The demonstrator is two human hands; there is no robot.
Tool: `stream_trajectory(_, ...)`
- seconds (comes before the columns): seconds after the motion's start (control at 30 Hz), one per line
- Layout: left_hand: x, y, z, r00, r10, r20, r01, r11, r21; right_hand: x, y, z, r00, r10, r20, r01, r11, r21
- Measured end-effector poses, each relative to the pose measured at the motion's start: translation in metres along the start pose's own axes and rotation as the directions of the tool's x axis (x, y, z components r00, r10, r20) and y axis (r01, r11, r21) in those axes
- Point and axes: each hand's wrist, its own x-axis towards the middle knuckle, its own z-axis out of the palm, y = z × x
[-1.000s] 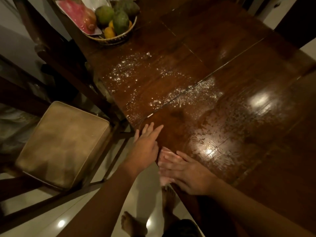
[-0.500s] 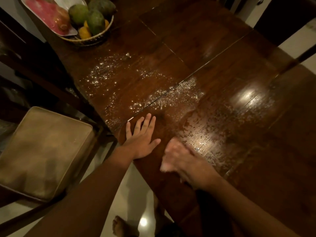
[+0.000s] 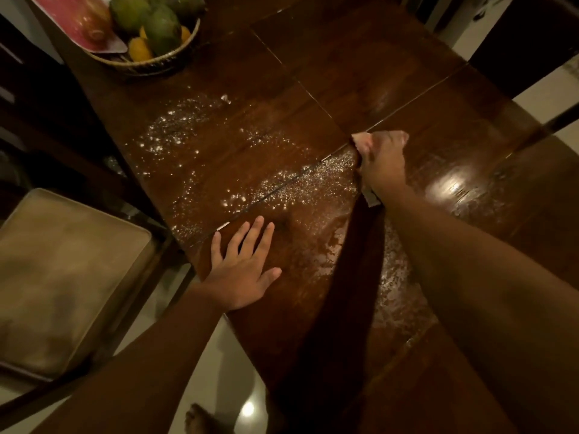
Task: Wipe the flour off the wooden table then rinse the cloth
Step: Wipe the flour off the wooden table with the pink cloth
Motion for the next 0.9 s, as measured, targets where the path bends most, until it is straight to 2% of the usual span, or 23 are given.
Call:
stream_trajectory(0.07, 0.0, 0.001, -0.001, 1.0, 0.003, 0.005, -0.003, 1.0, -0.007, -0.012, -0.024, 0.002, 0.98, -0.158, 0.122, 0.157, 0.987, 0.025)
stream_trajectory(0.1, 0.0, 0.002, -0.001, 1.0, 0.003, 0.005, -0.003, 1.0, -0.01, -0.02, -0.032, 0.001, 0.941, -0.277, 0.196, 0.271, 0.961, 0.056)
stream_trajectory(0.17, 0.0, 0.003, -0.002, 1.0, -0.001, 0.01, 0.001, 1.0, -0.002, -0.03, -0.035, -0.005, 0.806, -0.469, 0.361, 0.472, 0.877, 0.084)
stream_trajectory(0.2, 0.0, 0.003, -0.003, 1.0, -0.003, 0.014, 0.003, 1.0, 0.0, -0.028, -0.031, -0.009, 0.751, -0.514, 0.414, 0.53, 0.843, 0.086)
stream_trajectory(0.23, -0.001, 0.002, -0.003, 1.0, -0.002, 0.015, 0.002, 1.0, -0.002, -0.024, -0.027, -0.014, 0.75, -0.506, 0.425, 0.53, 0.845, 0.07)
stream_trajectory(0.27, -0.001, 0.002, -0.002, 1.0, 0.002, 0.013, -0.002, 1.0, -0.007, -0.019, -0.023, -0.019, 0.795, -0.464, 0.391, 0.486, 0.873, 0.046)
stream_trajectory(0.33, -0.001, 0.002, -0.001, 1.0, 0.007, 0.009, -0.007, 1.0, -0.016, -0.013, -0.015, -0.021, 0.942, -0.282, 0.183, 0.285, 0.958, 0.014)
stream_trajectory(0.37, -0.002, 0.002, -0.001, 1.0, 0.007, 0.006, -0.007, 1.0, -0.016, -0.015, -0.013, -0.019, 0.976, -0.203, 0.076, 0.203, 0.979, 0.0)
stream_trajectory(0.4, -0.002, 0.002, -0.001, 1.0, 0.006, 0.003, -0.006, 1.0, -0.013, -0.02, -0.014, -0.015, 0.982, -0.186, 0.013, 0.186, 0.982, -0.025)
stream_trajectory(0.43, -0.001, 0.002, -0.001, 1.0, 0.006, 0.001, -0.006, 1.0, -0.012, -0.029, -0.014, -0.009, 0.972, -0.234, 0.02, 0.235, 0.97, -0.061)
stream_trajectory(0.47, -0.001, 0.002, -0.001, 1.0, 0.005, 0.0, -0.005, 1.0, -0.012, -0.04, -0.014, -0.006, 0.94, -0.327, 0.1, 0.335, 0.939, -0.078)
stream_trajectory(0.53, -0.001, 0.002, -0.001, 1.0, 0.001, -0.004, -0.002, 1.0, -0.011, -0.057, -0.006, -0.009, 0.774, -0.529, 0.349, 0.573, 0.819, -0.028)
stream_trajectory(0.57, -0.001, 0.002, -0.001, 1.0, 0.001, -0.005, -0.001, 1.0, -0.012, -0.061, 0.001, -0.016, 0.685, -0.582, 0.438, 0.643, 0.766, 0.011)
stream_trajectory(0.6, -0.001, 0.003, -0.002, 1.0, 0.002, -0.005, -0.002, 1.0, -0.017, -0.059, 0.009, -0.024, 0.631, -0.604, 0.487, 0.678, 0.734, 0.032)
stream_trajectory(0.63, -0.002, 0.003, -0.002, 1.0, 0.004, -0.007, -0.004, 1.0, -0.024, -0.053, 0.014, -0.03, 0.653, -0.588, 0.478, 0.665, 0.747, 0.011)
stream_trajectory(0.67, -0.002, 0.003, -0.002, 1.0, 0.006, -0.008, -0.006, 1.0, -0.027, -0.048, 0.014, -0.034, 0.733, -0.536, 0.42, 0.593, 0.805, -0.007)
stream_trajectory(0.73, -0.002, 0.003, -0.002, 1.0, 0.006, -0.001, -0.006, 1.0, -0.025, -0.034, 0.007, -0.028, 0.929, -0.308, 0.206, 0.318, 0.948, -0.017)
stream_trajectory(0.77, -0.002, 0.003, -0.002, 1.0, 0.006, 0.0, -0.006, 1.0, -0.022, -0.029, -0.002, -0.018, 0.976, -0.197, 0.091, 0.201, 0.979, -0.029)
stream_trajectory(0.8, -0.002, 0.003, -0.001, 1.0, 0.006, -0.001, -0.006, 1.0, -0.023, -0.029, -0.015, -0.009, 0.991, -0.136, 0.014, 0.137, 0.988, -0.066)
stream_trajectory(0.83, -0.002, 0.002, -0.001, 1.0, 0.005, -0.002, -0.005, 1.0, -0.029, -0.03, -0.026, 0.002, 0.992, -0.128, -0.001, 0.127, 0.985, -0.115)
stream_trajectory(0.87, -0.002, 0.002, -0.001, 1.0, 0.005, -0.003, -0.005, 0.999, -0.035, -0.036, -0.038, 0.01, 0.988, -0.146, 0.058, 0.153, 0.979, -0.137)
stream_trajectory(0.9, -0.002, 0.002, 0.0, 1.0, 0.005, -0.004, -0.006, 0.999, -0.037, -0.046, -0.047, 0.015, 0.957, -0.226, 0.183, 0.251, 0.96, -0.124)
